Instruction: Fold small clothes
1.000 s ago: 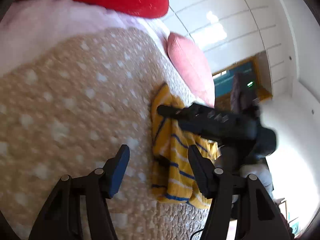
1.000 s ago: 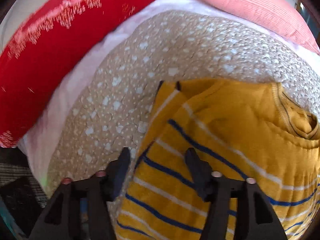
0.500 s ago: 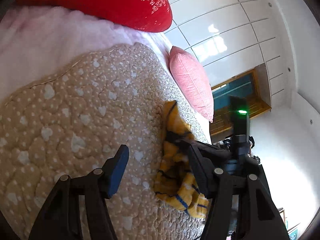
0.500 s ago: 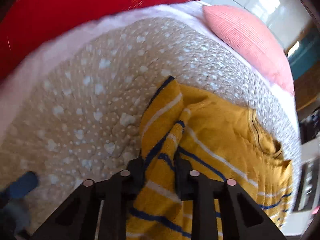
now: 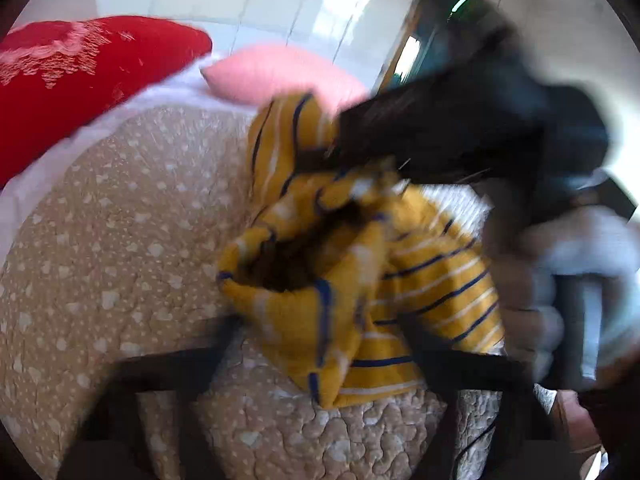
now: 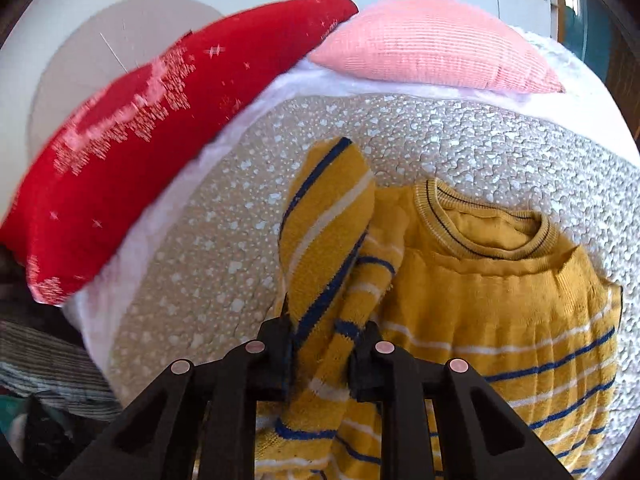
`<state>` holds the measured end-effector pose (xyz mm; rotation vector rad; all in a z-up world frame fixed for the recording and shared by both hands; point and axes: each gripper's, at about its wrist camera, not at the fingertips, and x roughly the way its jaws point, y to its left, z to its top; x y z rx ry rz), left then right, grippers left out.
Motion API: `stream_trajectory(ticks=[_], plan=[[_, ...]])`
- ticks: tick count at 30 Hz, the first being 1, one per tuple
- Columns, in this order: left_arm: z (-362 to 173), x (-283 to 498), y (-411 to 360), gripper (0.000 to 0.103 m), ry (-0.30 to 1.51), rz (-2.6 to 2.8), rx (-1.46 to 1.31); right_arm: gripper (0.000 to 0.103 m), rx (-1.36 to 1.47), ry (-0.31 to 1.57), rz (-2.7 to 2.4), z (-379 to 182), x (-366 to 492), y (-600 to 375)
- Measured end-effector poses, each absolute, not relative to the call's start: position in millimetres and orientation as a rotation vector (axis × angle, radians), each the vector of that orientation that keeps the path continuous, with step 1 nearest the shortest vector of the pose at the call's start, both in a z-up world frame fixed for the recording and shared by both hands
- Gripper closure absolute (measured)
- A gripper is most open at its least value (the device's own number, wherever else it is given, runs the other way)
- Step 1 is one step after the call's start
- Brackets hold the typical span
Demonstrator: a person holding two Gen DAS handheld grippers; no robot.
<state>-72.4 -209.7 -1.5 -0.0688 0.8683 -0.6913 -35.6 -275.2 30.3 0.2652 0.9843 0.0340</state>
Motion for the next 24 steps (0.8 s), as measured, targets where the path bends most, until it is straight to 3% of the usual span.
stream_trajectory(ticks=[11,18,21,24], plan=[[21.0,-110.7,-343.7,0.092,0.924,-0.915,-0.029,0.082,0.498,0.809,-0.031,48.4,-130.0,-423.5],[-12.8,-125.5,-401.0,0.086,0.997,-0.964,0.053,0.081,0.649,0.815,-0.193,-6.5,-178.8,-502.7],[4.3,-142.7,-377.2,0.073,0.971,-1.012,0.060,0.075,0.732,0.785,-0.141,-13.9,-187.4,-513.4],[27.4,-161.9,-345.2,0.054,0.939,-1.021,0.038,0.067,0.639,0.759,-0.172,10.8,-197.2,-503.1]])
